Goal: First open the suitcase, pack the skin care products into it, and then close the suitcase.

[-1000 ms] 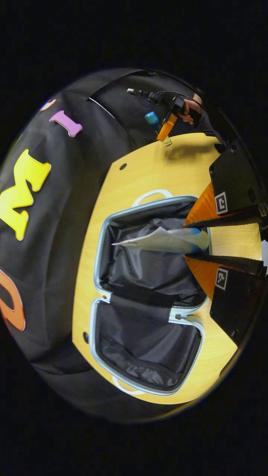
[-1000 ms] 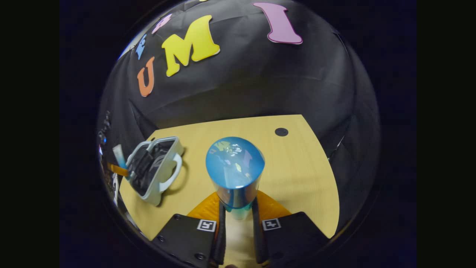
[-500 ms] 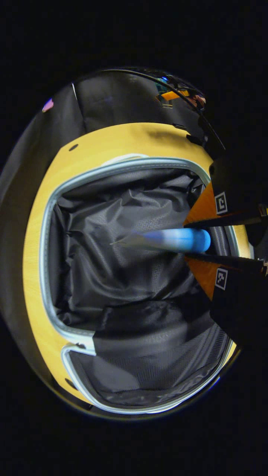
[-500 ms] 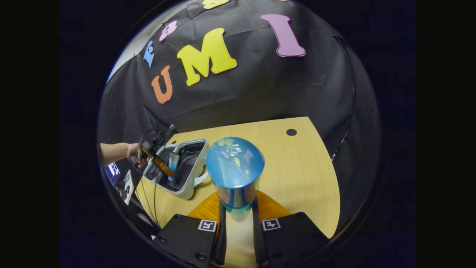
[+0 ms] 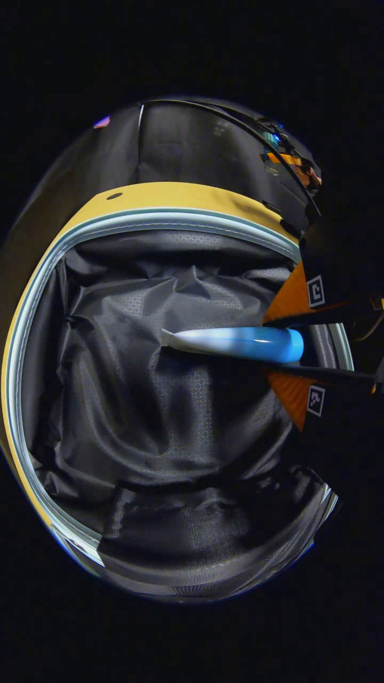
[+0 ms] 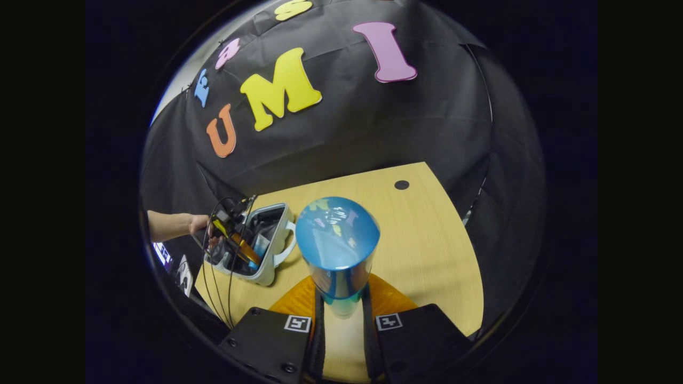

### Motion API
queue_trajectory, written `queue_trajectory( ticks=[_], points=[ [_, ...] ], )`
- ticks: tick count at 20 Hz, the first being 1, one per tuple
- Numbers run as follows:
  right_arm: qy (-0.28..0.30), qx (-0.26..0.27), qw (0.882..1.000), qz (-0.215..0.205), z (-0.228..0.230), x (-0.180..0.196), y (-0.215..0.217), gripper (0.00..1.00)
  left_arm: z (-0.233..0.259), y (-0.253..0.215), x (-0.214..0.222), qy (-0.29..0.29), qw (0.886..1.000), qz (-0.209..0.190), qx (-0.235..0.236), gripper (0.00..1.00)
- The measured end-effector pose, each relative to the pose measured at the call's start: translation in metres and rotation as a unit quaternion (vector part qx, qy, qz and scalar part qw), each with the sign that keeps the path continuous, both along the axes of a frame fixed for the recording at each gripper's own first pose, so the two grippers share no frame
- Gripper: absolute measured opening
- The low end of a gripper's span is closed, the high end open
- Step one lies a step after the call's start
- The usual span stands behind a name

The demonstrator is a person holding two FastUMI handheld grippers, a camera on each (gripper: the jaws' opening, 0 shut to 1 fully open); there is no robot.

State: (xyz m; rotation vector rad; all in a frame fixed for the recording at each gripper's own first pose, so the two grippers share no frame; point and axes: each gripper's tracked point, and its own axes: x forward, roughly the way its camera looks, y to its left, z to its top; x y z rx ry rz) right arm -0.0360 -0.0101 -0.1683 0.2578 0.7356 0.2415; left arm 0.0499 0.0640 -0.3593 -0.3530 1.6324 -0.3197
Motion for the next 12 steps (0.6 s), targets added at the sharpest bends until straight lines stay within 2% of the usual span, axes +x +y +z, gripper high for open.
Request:
queue_trajectory(
  ticks=[1, 2, 3, 4, 5, 6, 7, 10, 11, 12],
  points=[
    [-0.001, -0.002, 1.000, 0.010, 0.000, 0.001, 0.008, 0.27, 0.002, 0.000, 0.000, -0.004, 1.000, 0.002, 0.000, 0.40],
    [-0.003, -0.003, 1.000, 0.021, 0.002, 0.002, 0.015, 0.27, 0.001, 0.003, 0.000, -0.007, 1.000, 0.004, 0.008, 0.49],
    [-0.006, -0.002, 0.999, 0.032, 0.006, 0.004, 0.023, 0.27, 0.000, 0.009, 0.000, -0.014, 1.000, 0.003, 0.021, 0.43],
    [-0.007, 0.000, 0.999, 0.045, 0.009, 0.005, 0.033, 0.27, 0.002, 0.014, 0.000, -0.022, 0.999, 0.004, 0.027, 0.60],
    [-0.008, 0.001, 0.998, 0.058, 0.010, 0.006, 0.043, 0.27, 0.007, 0.021, 0.001, -0.032, 0.999, 0.007, 0.036, 0.48],
    [-0.008, 0.002, 0.997, 0.074, 0.012, 0.009, 0.055, 0.27, 0.010, 0.026, 0.002, -0.044, 0.998, 0.009, 0.043, 0.81],
    [-0.006, 0.002, 0.996, 0.091, 0.014, 0.011, 0.069, 0.27, 0.018, 0.030, 0.002, -0.059, 0.997, 0.014, 0.042, 0.71],
    [0.013, 0.012, 0.989, 0.150, 0.019, 0.027, 0.122, 0.27, 0.053, 0.043, 0.001, -0.137, 0.989, 0.038, 0.044, 0.77],
    [0.025, 0.019, 0.985, 0.171, 0.021, 0.032, 0.143, 0.27, 0.069, 0.046, -0.002, -0.175, 0.983, 0.048, 0.043, 0.90],
    [0.043, 0.024, 0.980, 0.191, 0.020, 0.038, 0.165, 0.27, 0.085, 0.048, -0.009, -0.209, 0.975, 0.059, 0.041, 0.81]
  ],
)
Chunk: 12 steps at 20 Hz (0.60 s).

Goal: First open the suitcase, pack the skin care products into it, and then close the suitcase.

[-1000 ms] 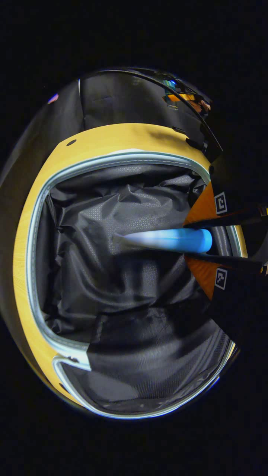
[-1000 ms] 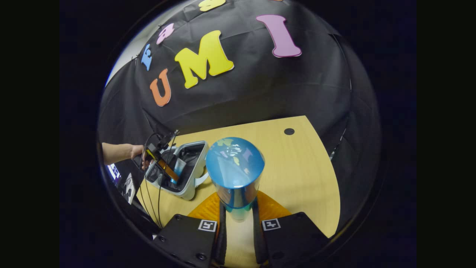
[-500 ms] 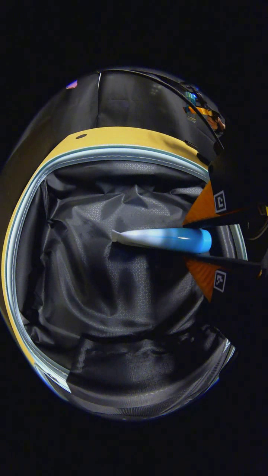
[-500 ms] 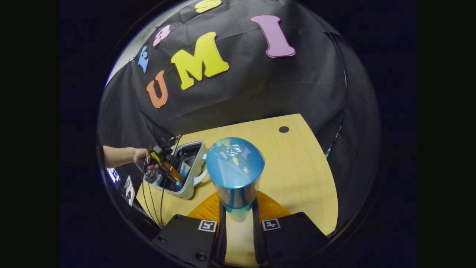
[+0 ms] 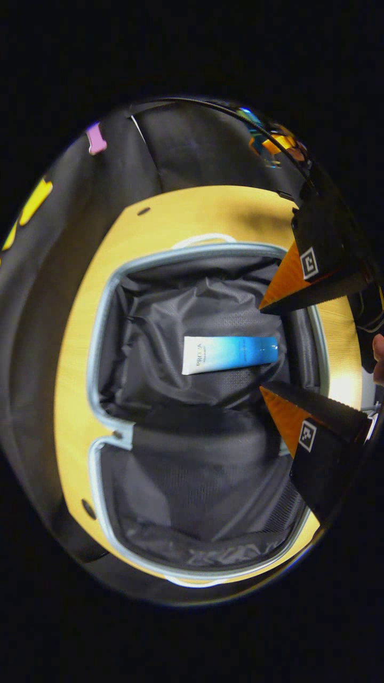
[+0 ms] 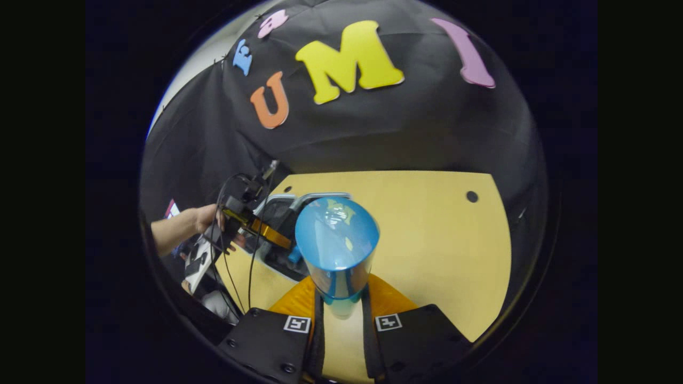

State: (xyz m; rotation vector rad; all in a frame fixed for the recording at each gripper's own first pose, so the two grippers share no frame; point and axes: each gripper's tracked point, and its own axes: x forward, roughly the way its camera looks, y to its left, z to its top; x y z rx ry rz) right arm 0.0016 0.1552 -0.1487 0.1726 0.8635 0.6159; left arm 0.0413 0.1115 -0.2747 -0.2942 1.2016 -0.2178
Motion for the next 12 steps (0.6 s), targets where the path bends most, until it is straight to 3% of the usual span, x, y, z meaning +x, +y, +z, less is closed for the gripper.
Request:
queue_trajectory(
  ticks=[1, 2, 3, 6, 10, 12],
  points=[
    [0.029, -0.001, 0.999, 0.019, -0.005, 0.006, 0.024, 0.27, 0.014, 0.001, -0.011, -0.029, 1.000, 0.007, 0.000, 0.85],
    [0.060, -0.001, 0.998, 0.031, -0.010, 0.010, 0.042, 0.27, 0.023, 0.001, -0.031, -0.057, 0.998, 0.013, -0.002, 0.96],
    [0.092, -0.003, 0.995, 0.042, -0.016, 0.014, 0.062, 0.27, 0.041, 0.003, -0.044, -0.089, 0.996, 0.026, 0.000, 0.98],
    [0.168, -0.045, 0.983, 0.054, -0.055, 0.027, 0.113, 0.27, 0.063, 0.006, -0.092, -0.157, 0.984, 0.083, -0.013, 0.98],
    [0.251, -0.131, 0.957, 0.071, -0.119, 0.035, 0.156, 0.27, 0.062, 0.006, -0.162, -0.187, 0.968, 0.161, -0.046, 0.98],
    [0.295, -0.159, 0.941, 0.042, -0.144, 0.043, 0.161, 0.27, 0.061, 0.003, -0.192, -0.183, 0.962, 0.188, -0.072, 0.98]
  ],
)
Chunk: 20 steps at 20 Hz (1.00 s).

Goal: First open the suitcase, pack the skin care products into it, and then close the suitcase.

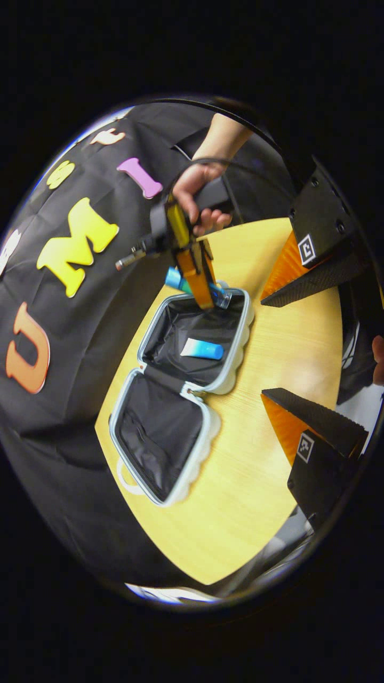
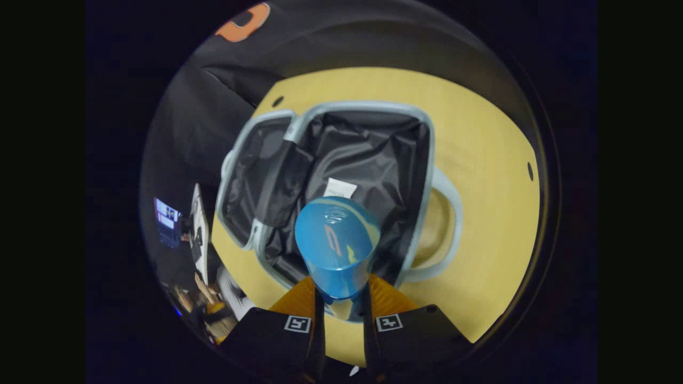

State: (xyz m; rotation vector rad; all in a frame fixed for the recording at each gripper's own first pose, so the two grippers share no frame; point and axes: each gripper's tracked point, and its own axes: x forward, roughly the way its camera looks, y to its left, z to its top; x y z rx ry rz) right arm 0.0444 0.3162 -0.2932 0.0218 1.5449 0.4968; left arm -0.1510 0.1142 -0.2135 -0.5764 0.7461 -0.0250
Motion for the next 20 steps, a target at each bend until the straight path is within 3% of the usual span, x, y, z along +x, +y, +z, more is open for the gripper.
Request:
queue_trajectory(
  ticks=[4, 9, 12, 17, 18, 20],
  points=[
    [0.052, -0.043, 0.994, -0.090, -0.040, 0.022, 0.002, 0.27, -0.005, 0.025, -0.054, 0.018, 0.999, 0.027, 0.010, 0.98],
    [0.057, -0.068, 0.987, -0.136, -0.056, 0.029, -0.001, 0.27, -0.004, 0.060, -0.068, 0.025, 0.997, 0.069, 0.018, 0.98],
    [0.049, -0.076, 0.985, -0.149, -0.058, 0.030, 0.002, 0.30, 0.011, 0.066, -0.062, 0.007, 0.997, 0.077, 0.020, 0.98],
    [0.043, -0.062, 0.983, -0.168, -0.057, 0.030, 0.002, 0.34, 0.022, 0.066, -0.054, -0.009, 0.997, 0.055, 0.048, 0.98],
    [0.044, -0.063, 0.983, -0.169, -0.055, 0.029, 0.001, 0.42, 0.023, 0.068, -0.054, -0.010, 0.997, 0.053, 0.053, 0.98],
    [0.036, -0.069, 0.983, -0.167, -0.051, 0.027, -0.004, 0.45, 0.026, 0.076, -0.051, -0.016, 0.996, 0.059, 0.062, 0.98]
  ],
)
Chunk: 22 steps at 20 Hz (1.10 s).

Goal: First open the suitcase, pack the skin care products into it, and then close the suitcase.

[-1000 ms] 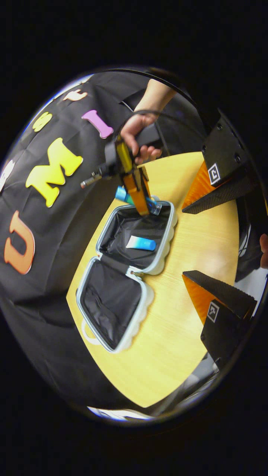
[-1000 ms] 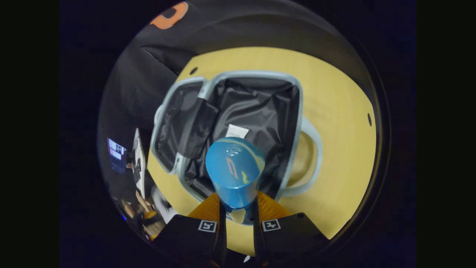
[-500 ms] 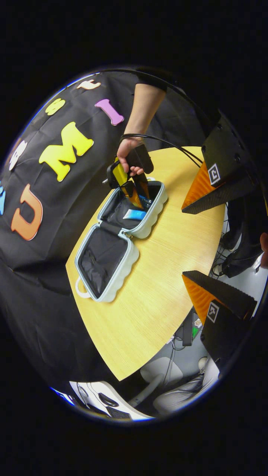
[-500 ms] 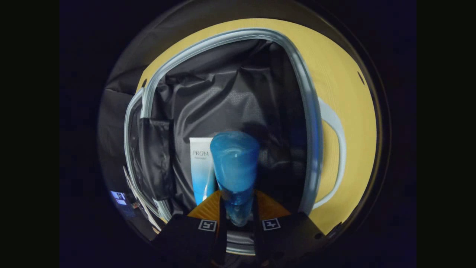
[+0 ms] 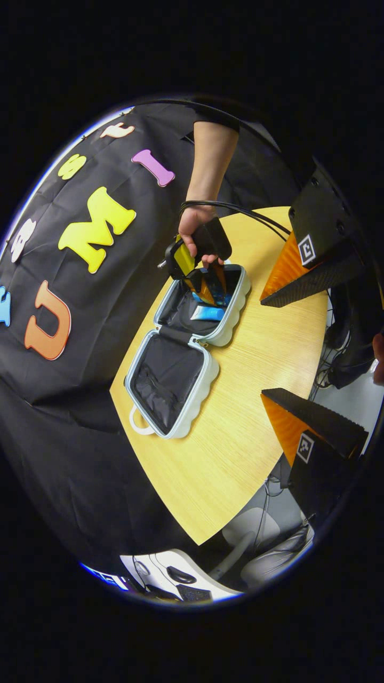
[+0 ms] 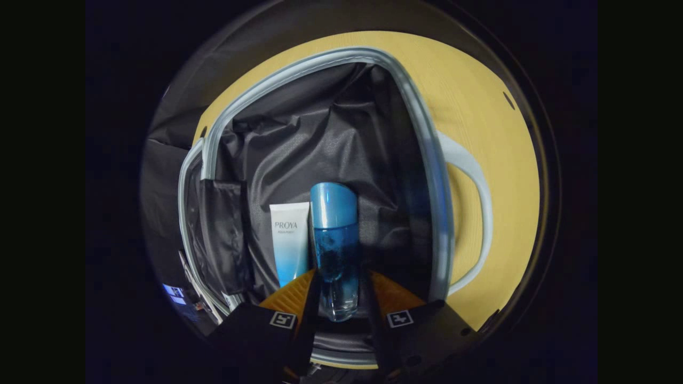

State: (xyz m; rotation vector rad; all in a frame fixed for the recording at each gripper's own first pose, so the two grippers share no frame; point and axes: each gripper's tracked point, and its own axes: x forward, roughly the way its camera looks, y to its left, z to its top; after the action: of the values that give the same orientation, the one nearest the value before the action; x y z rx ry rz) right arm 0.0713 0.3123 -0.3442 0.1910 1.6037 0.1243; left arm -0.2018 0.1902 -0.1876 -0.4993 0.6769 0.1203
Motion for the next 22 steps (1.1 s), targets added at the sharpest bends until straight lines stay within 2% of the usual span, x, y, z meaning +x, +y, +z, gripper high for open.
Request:
queue_trajectory(
  ticks=[1, 2, 4, 5, 6, 8, 9, 10, 11, 12, 13, 14, 16, 20, 22],
  points=[
    [-0.001, -0.002, 1.000, 0.007, 0.005, -0.004, -0.003, 0.44, 0.003, 0.008, 0.005, -0.009, 1.000, 0.008, 0.007, 0.98],
    [-0.005, 0.002, 1.000, 0.013, 0.012, -0.008, -0.004, 0.52, 0.008, 0.017, 0.011, -0.025, 0.999, 0.015, 0.016, 0.98],
    [-0.024, 0.018, 0.999, 0.027, 0.031, -0.017, -0.004, 0.54, 0.019, 0.048, 0.034, -0.069, 0.996, 0.031, 0.043, 0.98],
    [-0.036, 0.030, 0.998, 0.036, 0.044, -0.024, -0.003, 0.57, 0.028, 0.066, 0.050, -0.105, 0.992, 0.039, 0.057, 0.98],
    [-0.051, 0.049, 0.996, 0.049, 0.058, -0.030, -0.003, 0.55, 0.035, 0.082, 0.069, -0.139, 0.987, 0.043, 0.061, 0.97],
    [-0.090, 0.080, 0.989, 0.082, 0.088, -0.042, -0.007, 0.60, 0.032, 0.123, 0.099, -0.168, 0.982, 0.064, 0.061, 0.97],
    [-0.115, 0.092, 0.984, 0.097, 0.100, -0.046, -0.012, 0.60, 0.023, 0.144, 0.112, -0.169, 0.982, 0.073, 0.053, 0.97],
    [-0.143, 0.107, 0.978, 0.108, 0.117, -0.048, -0.019, 0.67, 0.015, 0.161, 0.125, -0.166, 0.982, 0.081, 0.044, 0.97],
    [-0.170, 0.119, 0.971, 0.117, 0.131, -0.047, -0.024, 0.61, 0.007, 0.179, 0.138, -0.161, 0.982, 0.088, 0.037, 0.98],
    [-0.205, 0.123, 0.963, 0.128, 0.146, -0.042, -0.034, 0.67, -0.004, 0.199, 0.155, -0.157, 0.983, 0.095, 0.030, 0.97],
    [-0.237, 0.121, 0.954, 0.139, 0.163, -0.036, -0.047, 0.67, -0.015, 0.216, 0.168, -0.151, 0.983, 0.103, 0.020, 0.98],
    [-0.275, 0.125, 0.943, 0.142, 0.181, -0.031, -0.057, 0.65, -0.028, 0.233, 0.183, -0.137, 0.984, 0.111, 0.009, 0.97],
    [-0.319, 0.135, 0.928, 0.136, 0.216, -0.029, -0.077, 0.68, -0.051, 0.258, 0.208, -0.117, 0.987, 0.109, 0.001, 0.97],
    [-0.347, 0.145, 0.919, 0.119, 0.237, -0.045, -0.107, 0.68, -0.096, 0.279, 0.246, -0.079, 0.993, 0.088, -0.019, 0.96],
    [-0.369, 0.127, 0.912, 0.126, 0.241, -0.047, -0.125, 0.68, -0.112, 0.286, 0.261, -0.060, 0.992, 0.100, -0.037, 0.94]
  ],
)
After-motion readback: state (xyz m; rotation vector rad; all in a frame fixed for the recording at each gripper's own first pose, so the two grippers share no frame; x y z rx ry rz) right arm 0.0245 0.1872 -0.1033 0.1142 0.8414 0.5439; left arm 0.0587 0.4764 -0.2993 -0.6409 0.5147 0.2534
